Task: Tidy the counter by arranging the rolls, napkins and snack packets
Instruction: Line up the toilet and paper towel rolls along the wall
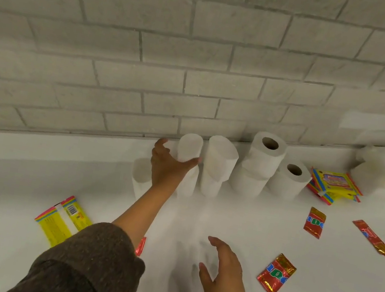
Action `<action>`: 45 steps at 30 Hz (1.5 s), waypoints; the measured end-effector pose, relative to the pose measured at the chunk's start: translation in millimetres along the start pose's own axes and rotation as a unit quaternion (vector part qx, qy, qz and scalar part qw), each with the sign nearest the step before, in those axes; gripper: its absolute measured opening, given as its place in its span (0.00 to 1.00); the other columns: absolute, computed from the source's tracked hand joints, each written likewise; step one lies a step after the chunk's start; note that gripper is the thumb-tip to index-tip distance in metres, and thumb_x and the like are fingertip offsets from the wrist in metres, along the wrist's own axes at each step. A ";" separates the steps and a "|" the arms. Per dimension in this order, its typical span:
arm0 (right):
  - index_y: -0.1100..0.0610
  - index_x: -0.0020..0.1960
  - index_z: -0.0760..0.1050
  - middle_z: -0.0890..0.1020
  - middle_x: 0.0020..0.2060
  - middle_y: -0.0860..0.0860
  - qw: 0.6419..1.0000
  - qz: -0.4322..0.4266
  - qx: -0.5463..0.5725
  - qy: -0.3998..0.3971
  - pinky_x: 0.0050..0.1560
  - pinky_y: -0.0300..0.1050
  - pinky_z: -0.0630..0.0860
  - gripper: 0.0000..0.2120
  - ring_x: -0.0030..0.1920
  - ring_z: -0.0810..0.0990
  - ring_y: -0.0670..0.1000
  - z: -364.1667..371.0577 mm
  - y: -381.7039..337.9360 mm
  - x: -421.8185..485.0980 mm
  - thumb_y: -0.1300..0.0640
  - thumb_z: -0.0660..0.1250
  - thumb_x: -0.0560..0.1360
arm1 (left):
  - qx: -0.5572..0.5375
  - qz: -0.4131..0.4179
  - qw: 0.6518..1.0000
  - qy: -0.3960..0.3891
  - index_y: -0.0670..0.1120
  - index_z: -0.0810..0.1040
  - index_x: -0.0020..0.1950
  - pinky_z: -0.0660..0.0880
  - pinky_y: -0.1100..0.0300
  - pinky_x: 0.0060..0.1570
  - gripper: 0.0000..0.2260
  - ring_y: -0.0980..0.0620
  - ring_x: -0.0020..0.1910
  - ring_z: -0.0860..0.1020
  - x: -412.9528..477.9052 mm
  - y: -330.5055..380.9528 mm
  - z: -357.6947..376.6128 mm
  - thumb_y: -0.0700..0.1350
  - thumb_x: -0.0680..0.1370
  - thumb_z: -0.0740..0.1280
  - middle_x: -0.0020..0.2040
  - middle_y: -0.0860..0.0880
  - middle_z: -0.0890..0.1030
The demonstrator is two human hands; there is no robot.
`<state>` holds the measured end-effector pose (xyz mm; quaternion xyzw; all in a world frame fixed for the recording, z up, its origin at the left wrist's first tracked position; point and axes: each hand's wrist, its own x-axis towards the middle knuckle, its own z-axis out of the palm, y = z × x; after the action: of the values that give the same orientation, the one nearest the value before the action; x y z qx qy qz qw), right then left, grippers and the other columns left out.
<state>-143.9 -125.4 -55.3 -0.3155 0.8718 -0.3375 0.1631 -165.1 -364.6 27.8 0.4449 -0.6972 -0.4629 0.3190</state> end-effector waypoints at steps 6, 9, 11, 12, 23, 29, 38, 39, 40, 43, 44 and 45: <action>0.44 0.67 0.64 0.71 0.65 0.43 0.997 -0.066 0.007 -0.027 0.70 0.45 0.63 0.25 0.67 0.68 0.47 5.3 -17.8 -6.6 0.52 0.68 0.73 | -0.055 0.016 0.998 -0.017 0.52 0.69 0.63 0.73 0.69 0.37 0.27 0.58 0.40 0.75 -46.3 -8.3 -84.6 0.52 0.68 0.75 0.51 0.53 0.74; 0.46 0.67 0.64 0.72 0.64 0.43 0.993 -0.096 0.007 -0.064 0.70 0.46 0.65 0.25 0.65 0.70 0.47 15.6 -26.5 -14.7 0.52 0.68 0.73 | -0.068 0.003 0.998 -0.003 0.52 0.73 0.55 0.75 0.66 0.41 0.13 0.57 0.39 0.75 -85.9 -28.8 -130.2 0.43 0.73 0.70 0.46 0.52 0.77; 0.47 0.67 0.64 0.73 0.63 0.44 0.989 -0.115 0.000 -0.092 0.69 0.45 0.65 0.25 0.64 0.71 0.47 24.8 -32.0 -19.2 0.50 0.68 0.73 | -0.078 -0.027 0.997 0.007 0.53 0.75 0.52 0.75 0.59 0.43 0.09 0.55 0.38 0.75 -112.7 -42.7 -155.2 0.41 0.75 0.67 0.44 0.53 0.78; 0.47 0.68 0.64 0.74 0.63 0.44 0.987 -0.120 -0.006 -0.110 0.68 0.45 0.66 0.25 0.64 0.71 0.47 30.0 -35.1 -21.3 0.48 0.67 0.73 | -0.080 -0.040 0.996 0.018 0.52 0.76 0.51 0.76 0.62 0.41 0.08 0.55 0.38 0.76 -126.2 -49.9 -166.6 0.40 0.75 0.67 0.43 0.53 0.78; 0.49 0.73 0.53 0.71 0.66 0.51 0.955 -0.109 -0.033 -0.275 0.65 0.53 0.70 0.44 0.64 0.70 0.54 88.0 -84.3 -50.4 0.35 0.69 0.65 | 0.036 -0.079 0.974 0.211 0.57 0.77 0.47 0.68 0.77 0.38 0.09 0.61 0.42 0.77 -229.5 -101.4 -246.6 0.41 0.76 0.64 0.44 0.58 0.80; 0.43 0.64 0.60 0.67 0.59 0.48 0.941 -0.134 0.059 -0.304 0.47 0.33 0.70 0.38 0.53 0.69 0.46 93.1 -95.8 -53.7 0.54 0.78 0.62 | 0.182 -0.177 0.936 0.244 0.53 0.72 0.62 0.66 0.51 0.62 0.19 0.43 0.64 0.69 -243.8 -139.2 -272.6 0.49 0.72 0.70 0.65 0.46 0.72; 0.51 0.51 0.66 0.74 0.48 0.47 0.962 -0.104 0.155 -0.198 0.35 0.30 0.69 0.21 0.44 0.75 0.48 67.4 -112.6 -16.9 0.62 0.73 0.66 | -0.018 -0.325 0.938 0.119 0.50 0.50 0.75 0.71 0.52 0.54 0.46 0.41 0.64 0.71 -236.2 -179.2 -264.4 0.57 0.66 0.75 0.70 0.44 0.66; 0.52 0.50 0.66 0.73 0.46 0.46 0.966 -0.110 0.160 -0.170 0.34 0.30 0.69 0.20 0.44 0.74 0.48 61.3 -117.8 -5.3 0.63 0.73 0.66 | -0.016 -0.307 0.944 0.118 0.51 0.51 0.75 0.71 0.54 0.52 0.46 0.42 0.62 0.71 -233.0 -177.7 -261.5 0.55 0.66 0.75 0.70 0.45 0.67; 0.52 0.49 0.66 0.73 0.45 0.46 0.969 -0.119 0.163 -0.140 0.35 0.31 0.68 0.20 0.44 0.73 0.48 55.1 -124.2 6.6 0.63 0.73 0.65 | -0.009 -0.285 0.951 0.120 0.51 0.52 0.74 0.71 0.54 0.51 0.45 0.44 0.61 0.71 -229.9 -175.6 -258.9 0.54 0.66 0.76 0.69 0.45 0.67; 0.53 0.47 0.66 0.72 0.44 0.47 0.971 -0.146 0.177 -0.061 0.41 0.35 0.70 0.21 0.44 0.73 0.48 37.0 -146.2 45.2 0.61 0.76 0.63 | -0.002 -0.206 0.968 0.143 0.52 0.57 0.71 0.73 0.53 0.52 0.41 0.48 0.56 0.71 -217.4 -165.9 -249.2 0.51 0.65 0.77 0.66 0.48 0.69; 0.54 0.47 0.67 0.72 0.45 0.48 0.971 -0.158 0.176 -0.033 0.43 0.33 0.69 0.21 0.45 0.72 0.48 32.2 -153.8 58.5 0.60 0.77 0.63 | -0.008 -0.181 0.972 0.148 0.54 0.58 0.70 0.74 0.54 0.50 0.40 0.49 0.55 0.71 -213.6 -161.4 -246.0 0.49 0.65 0.77 0.64 0.50 0.70; 0.54 0.47 0.67 0.72 0.47 0.50 0.970 -0.173 0.168 -0.003 0.45 0.28 0.67 0.21 0.46 0.71 0.48 28.0 -161.5 72.4 0.60 0.77 0.63 | -0.017 -0.159 0.976 0.150 0.56 0.59 0.68 0.73 0.56 0.47 0.39 0.50 0.54 0.71 -209.5 -156.6 -242.5 0.48 0.64 0.78 0.61 0.51 0.70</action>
<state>-113.0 -279.3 31.0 -0.4306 0.7341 -0.5015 0.1557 177.6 -287.9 -35.3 0.6094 -0.5536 -0.4474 0.3493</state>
